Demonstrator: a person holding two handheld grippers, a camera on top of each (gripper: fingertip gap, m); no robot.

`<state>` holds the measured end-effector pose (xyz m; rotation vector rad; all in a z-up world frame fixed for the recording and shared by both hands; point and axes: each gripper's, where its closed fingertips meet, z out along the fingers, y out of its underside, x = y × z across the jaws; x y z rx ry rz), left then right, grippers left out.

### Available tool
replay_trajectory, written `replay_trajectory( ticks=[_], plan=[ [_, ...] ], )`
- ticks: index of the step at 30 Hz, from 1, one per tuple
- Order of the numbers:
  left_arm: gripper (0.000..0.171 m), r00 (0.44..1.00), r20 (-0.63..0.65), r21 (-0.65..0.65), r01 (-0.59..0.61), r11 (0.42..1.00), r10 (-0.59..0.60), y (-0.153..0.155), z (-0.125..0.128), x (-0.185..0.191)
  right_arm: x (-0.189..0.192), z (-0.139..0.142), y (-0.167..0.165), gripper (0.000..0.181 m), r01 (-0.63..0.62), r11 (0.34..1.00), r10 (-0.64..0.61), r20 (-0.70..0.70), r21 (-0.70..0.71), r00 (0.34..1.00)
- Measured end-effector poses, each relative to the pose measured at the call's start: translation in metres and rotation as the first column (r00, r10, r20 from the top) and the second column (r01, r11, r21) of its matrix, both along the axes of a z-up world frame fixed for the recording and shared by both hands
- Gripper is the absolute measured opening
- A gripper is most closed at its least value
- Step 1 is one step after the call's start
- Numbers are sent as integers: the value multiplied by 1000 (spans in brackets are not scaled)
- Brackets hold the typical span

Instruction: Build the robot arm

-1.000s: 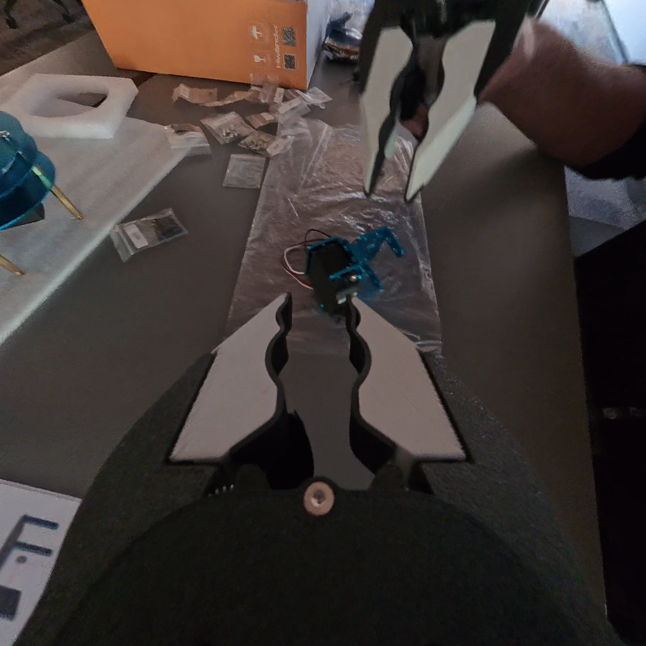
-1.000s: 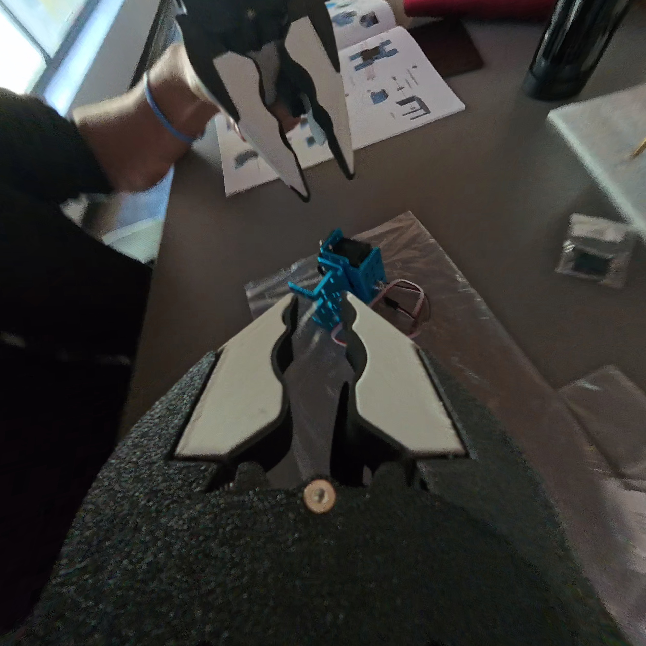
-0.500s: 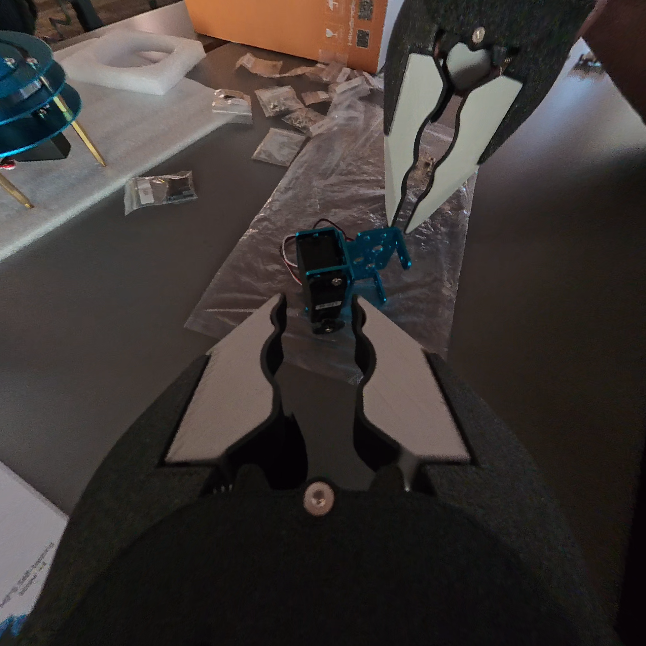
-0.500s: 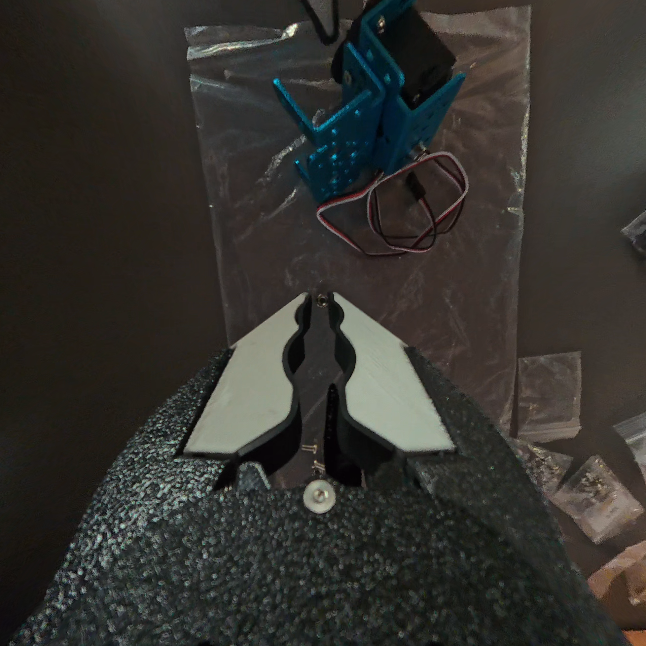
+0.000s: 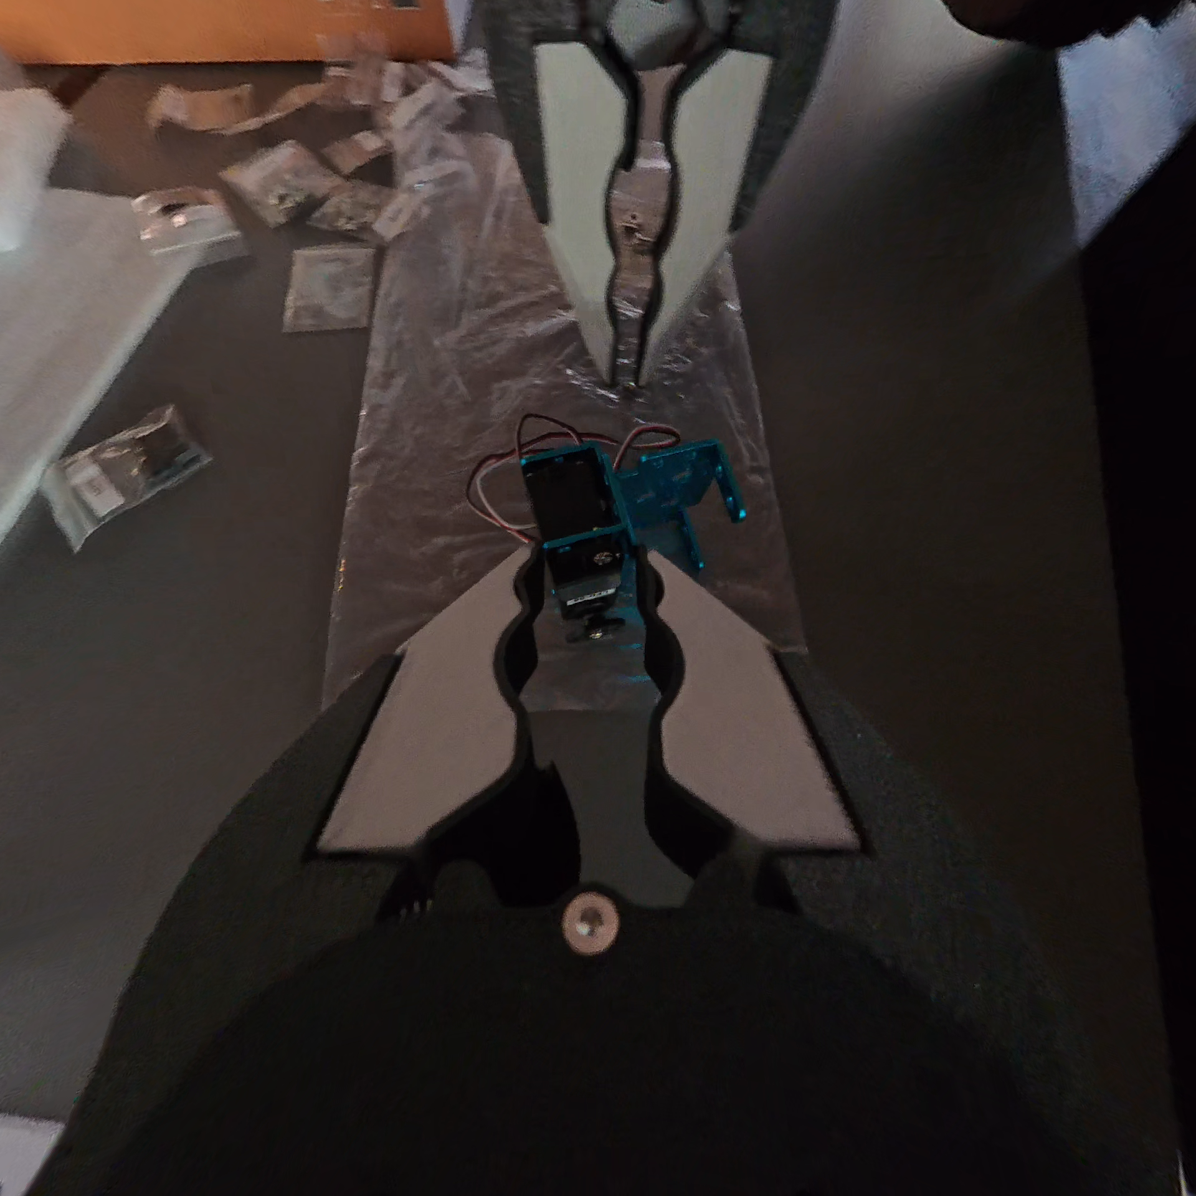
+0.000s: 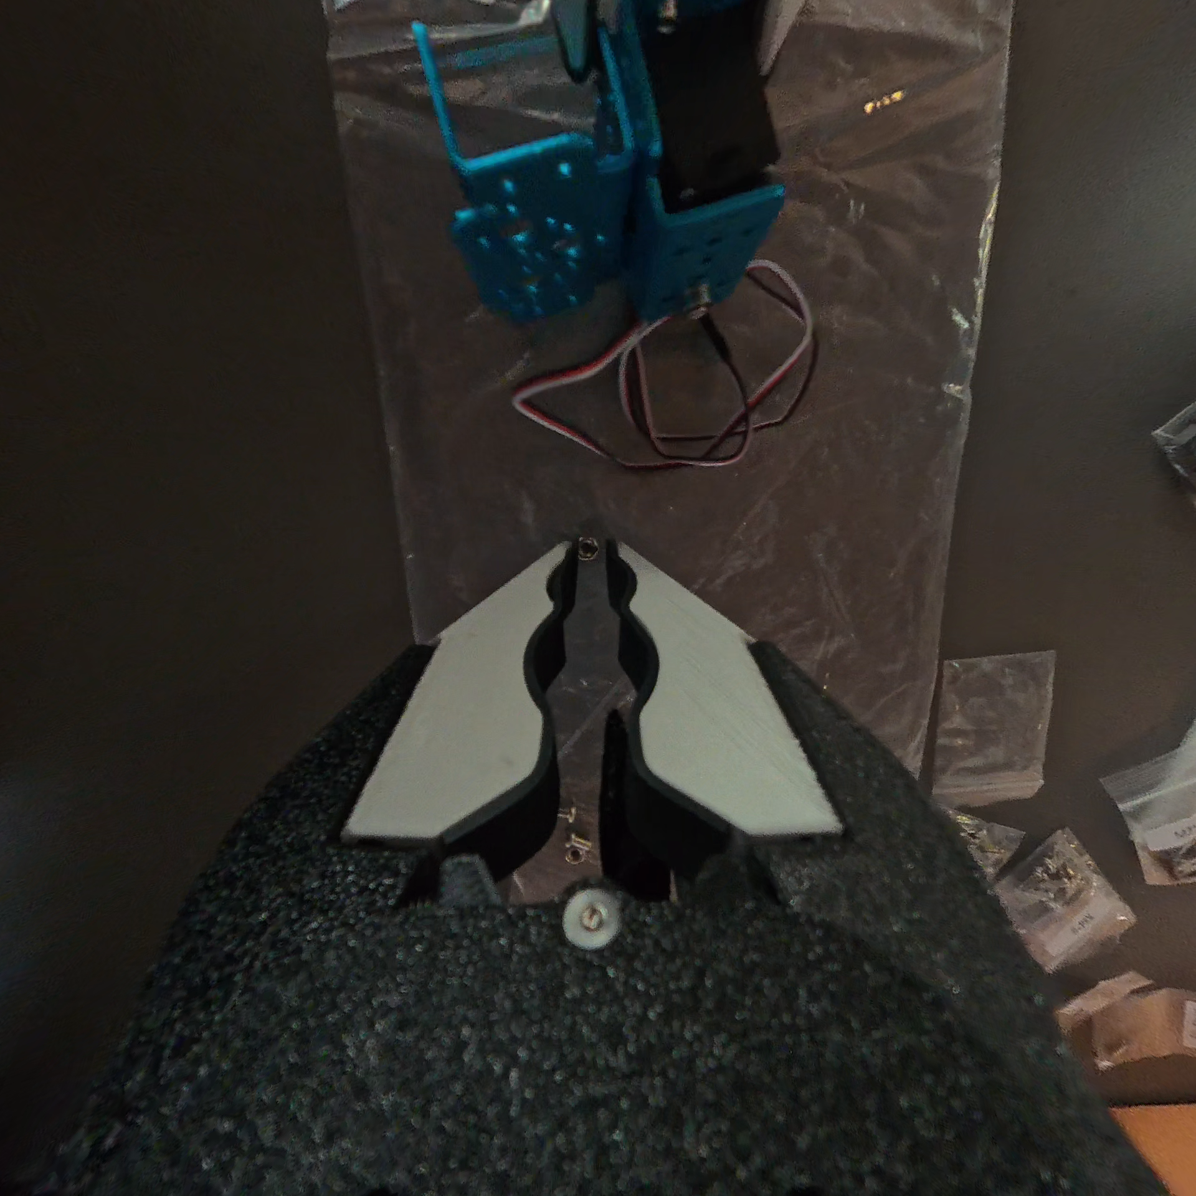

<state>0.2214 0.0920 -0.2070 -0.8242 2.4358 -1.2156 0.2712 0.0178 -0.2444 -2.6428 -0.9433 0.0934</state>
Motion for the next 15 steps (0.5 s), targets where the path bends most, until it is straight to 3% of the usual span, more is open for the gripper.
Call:
replay_trajectory(
  ticks=[6, 15],
  plan=[
    [28, 997, -30, -14, 68, 998, -68, -2, 0, 2, -2, -5, -2, 8, 41, 998, -43, -35, -50, 998],
    [29, 994, 23, -167, -103, 981, 108, 7, 23, -15, 2, 1, -2, 2, 70, 997, -69, -25, 15, 997]
  ],
)
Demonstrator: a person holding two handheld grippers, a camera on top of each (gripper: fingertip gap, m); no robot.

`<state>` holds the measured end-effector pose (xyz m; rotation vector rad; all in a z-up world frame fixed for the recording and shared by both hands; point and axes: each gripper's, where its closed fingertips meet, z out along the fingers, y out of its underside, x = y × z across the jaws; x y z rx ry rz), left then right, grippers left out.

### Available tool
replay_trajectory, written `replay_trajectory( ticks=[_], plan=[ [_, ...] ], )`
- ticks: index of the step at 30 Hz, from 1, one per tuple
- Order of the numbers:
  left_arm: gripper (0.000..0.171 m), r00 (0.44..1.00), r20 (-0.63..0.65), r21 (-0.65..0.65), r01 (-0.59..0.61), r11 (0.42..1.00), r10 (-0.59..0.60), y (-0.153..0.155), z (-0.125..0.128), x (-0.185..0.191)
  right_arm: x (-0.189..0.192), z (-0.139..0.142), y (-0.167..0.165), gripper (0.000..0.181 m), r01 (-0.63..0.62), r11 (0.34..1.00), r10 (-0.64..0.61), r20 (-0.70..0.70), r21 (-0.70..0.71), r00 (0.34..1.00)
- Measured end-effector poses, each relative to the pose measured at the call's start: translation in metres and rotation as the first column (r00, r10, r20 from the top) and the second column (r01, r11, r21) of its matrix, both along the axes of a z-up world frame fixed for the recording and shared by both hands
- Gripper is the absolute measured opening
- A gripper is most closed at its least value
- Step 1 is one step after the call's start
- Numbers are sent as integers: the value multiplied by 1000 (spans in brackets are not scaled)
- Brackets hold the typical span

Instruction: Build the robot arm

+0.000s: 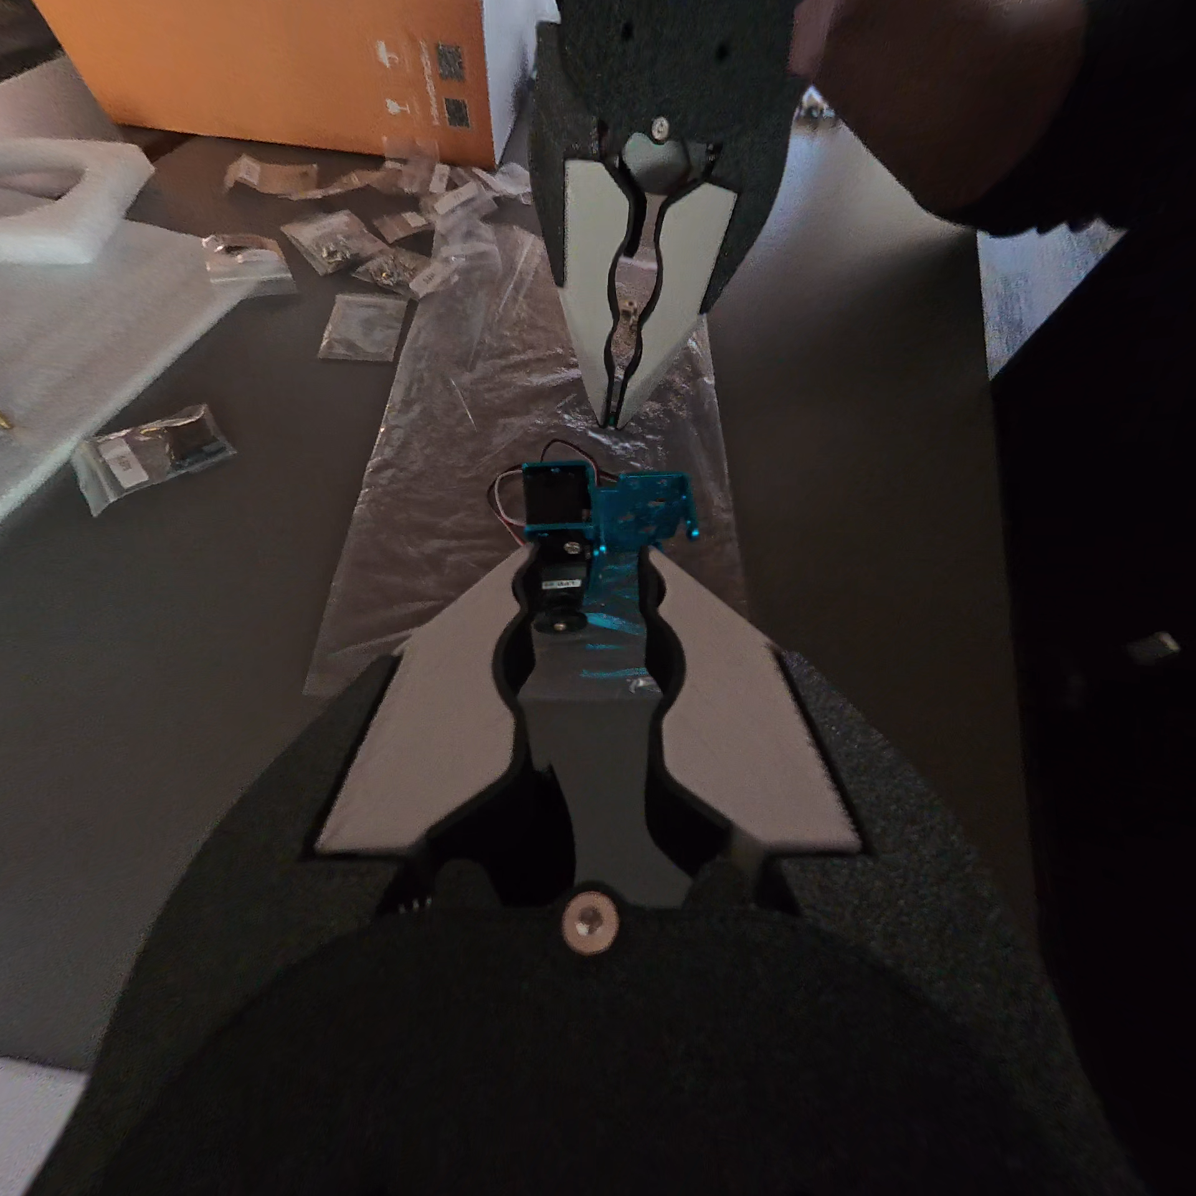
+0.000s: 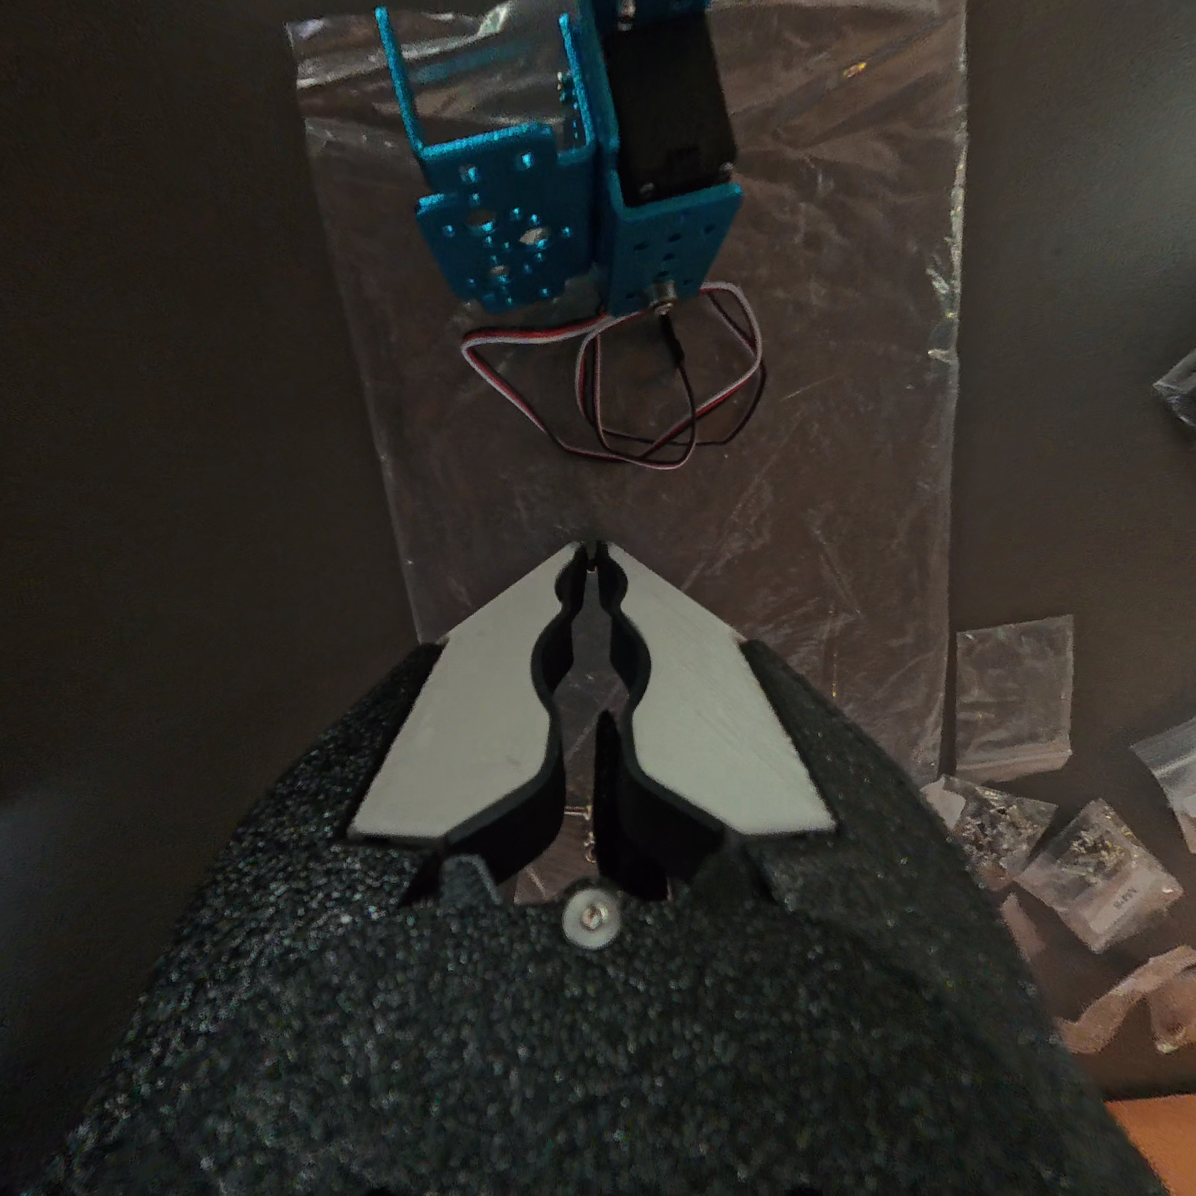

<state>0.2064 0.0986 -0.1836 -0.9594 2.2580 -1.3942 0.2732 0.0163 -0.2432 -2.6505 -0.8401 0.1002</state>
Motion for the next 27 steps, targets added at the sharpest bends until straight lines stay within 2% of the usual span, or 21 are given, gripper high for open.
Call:
replay_trajectory(
  ticks=[6, 12, 15, 22, 27],
  plan=[
    [28, 991, 28, -71, -126, 990, 128, -2, 5, -14, 6, 1, -11, 8, 38, 999, -38, -25, -5, 999],
    [28, 980, 29, -71, -195, 978, 198, -1, 6, -13, 4, -1, -14, 8, 22, 1000, -22, -13, -18, 1000],
    [28, 979, 22, -72, -200, 977, 202, -3, 3, -12, 4, -3, -12, 8, 1, 1000, -1, 13, -20, 1000],
    [28, 978, 6, -62, -207, 976, 208, -3, -3, -11, -5, -1, -17, 8, -29, 998, 27, -47, -51, 999],
    [28, 977, 6, -56, -211, 976, 212, -3, -4, -12, 1, 0, -11, 8, -12, 1000, 11, -24, -28, 1000]
  ],
)
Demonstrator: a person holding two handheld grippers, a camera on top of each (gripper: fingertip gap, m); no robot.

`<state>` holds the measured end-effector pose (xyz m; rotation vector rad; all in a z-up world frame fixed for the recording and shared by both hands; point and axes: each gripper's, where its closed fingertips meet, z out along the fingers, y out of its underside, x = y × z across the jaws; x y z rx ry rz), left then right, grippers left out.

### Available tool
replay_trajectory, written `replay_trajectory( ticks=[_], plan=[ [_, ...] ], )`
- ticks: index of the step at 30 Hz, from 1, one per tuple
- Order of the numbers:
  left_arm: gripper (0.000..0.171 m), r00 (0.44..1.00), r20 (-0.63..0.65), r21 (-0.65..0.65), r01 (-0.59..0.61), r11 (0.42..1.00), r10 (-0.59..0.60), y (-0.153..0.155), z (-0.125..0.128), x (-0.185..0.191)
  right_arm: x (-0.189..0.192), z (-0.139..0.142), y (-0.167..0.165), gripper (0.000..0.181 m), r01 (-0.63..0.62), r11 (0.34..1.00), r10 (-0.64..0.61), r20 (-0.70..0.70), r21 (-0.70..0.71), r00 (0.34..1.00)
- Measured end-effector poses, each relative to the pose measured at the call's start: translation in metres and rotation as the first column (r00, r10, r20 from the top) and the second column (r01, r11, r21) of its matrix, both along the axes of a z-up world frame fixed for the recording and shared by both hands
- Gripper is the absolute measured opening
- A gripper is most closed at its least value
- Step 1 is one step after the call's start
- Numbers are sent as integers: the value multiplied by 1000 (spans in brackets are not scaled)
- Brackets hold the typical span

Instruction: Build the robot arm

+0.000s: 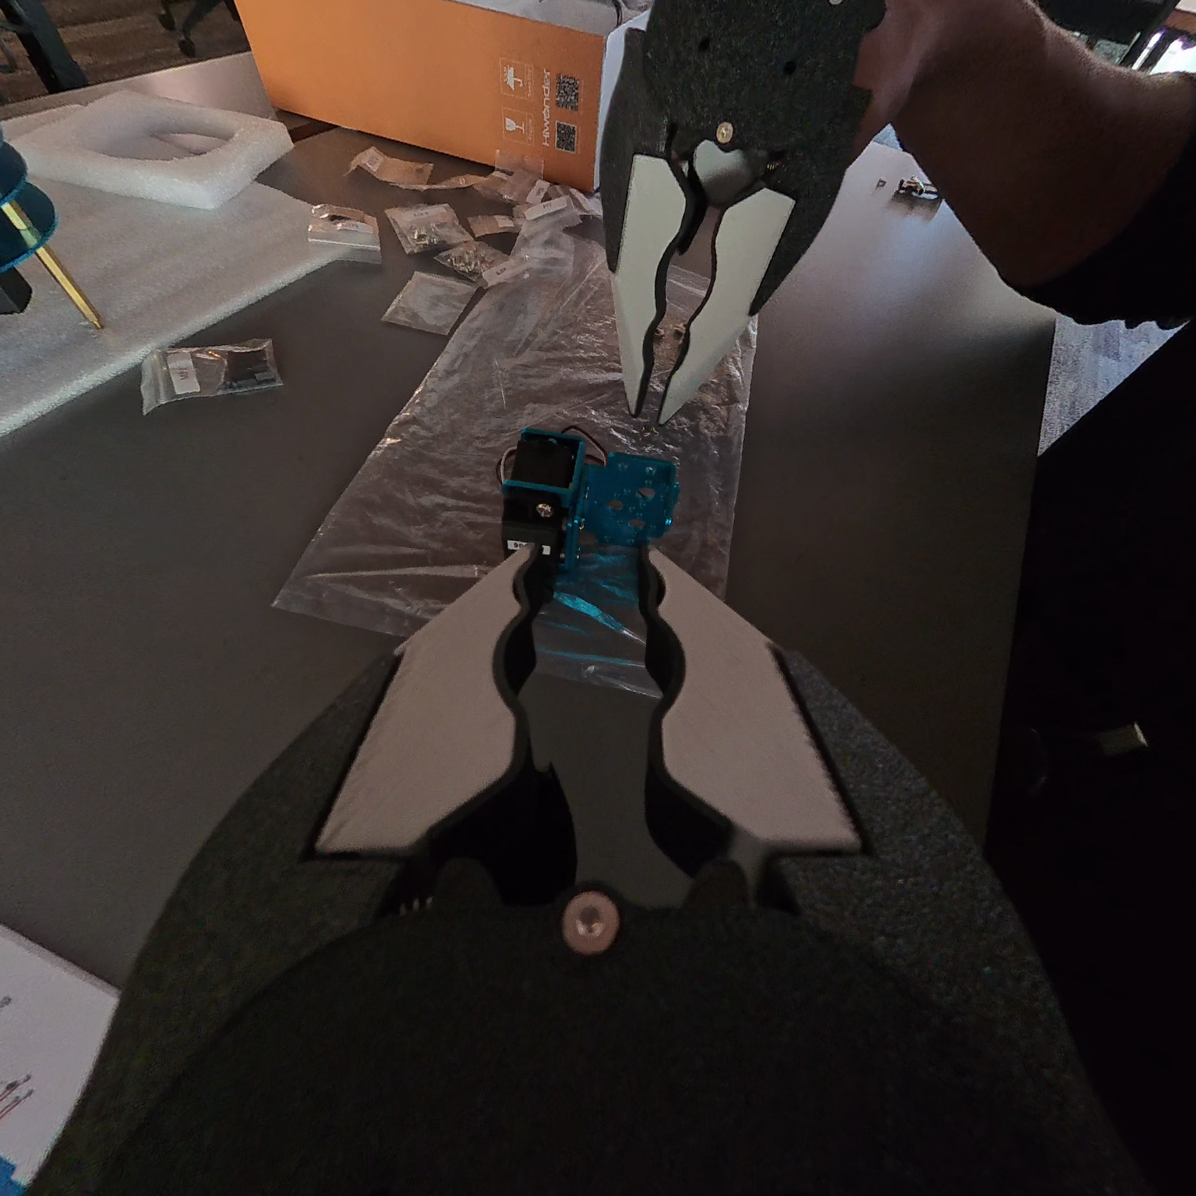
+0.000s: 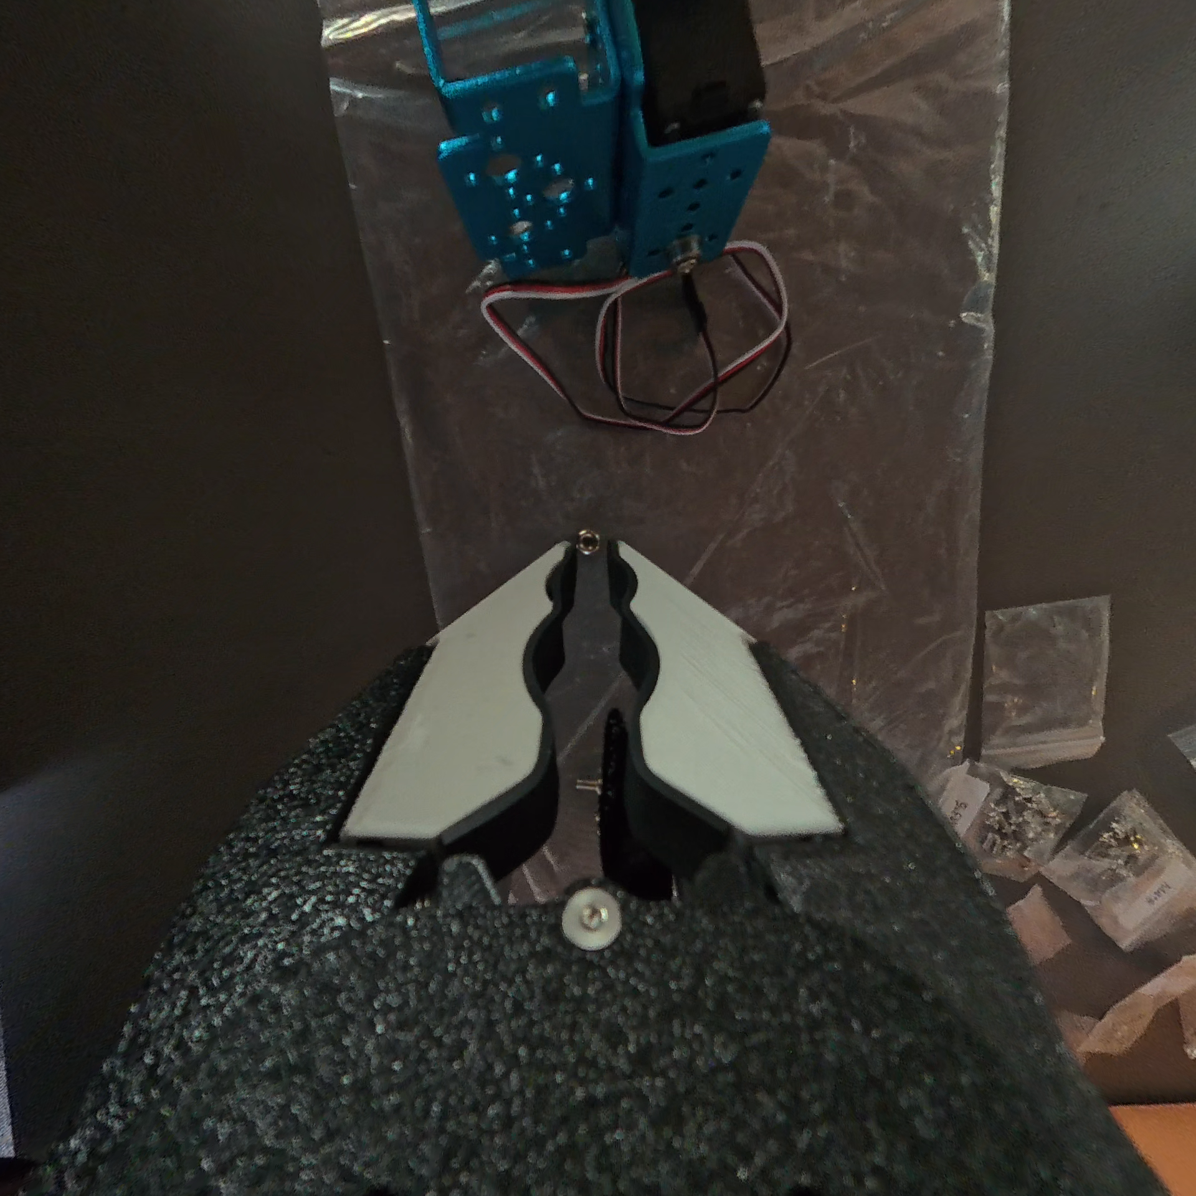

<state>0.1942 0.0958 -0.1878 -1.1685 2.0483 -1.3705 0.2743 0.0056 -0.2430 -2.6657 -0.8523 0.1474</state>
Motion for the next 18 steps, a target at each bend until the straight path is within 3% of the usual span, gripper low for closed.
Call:
replay_trajectory(
  ticks=[8, 12, 18],
  plan=[
    [28, 1000, 7, -14, 2, 1000, -2, -3, 3, -2, -5, -5, 1, 6, -7, 1000, 8, 36, -30, 999],
    [29, 1000, -3, -80, -3, 997, 3, -6, 8, -1, -5, -3, 3, 6, -14, 1000, 14, 29, -1, 999],
    [51, 999, -35, -177, -5, 984, -1, -12, 9, -3, -21, 45, 41, 6, -41, 968, 64, -86, 247, 994]
  ],
)
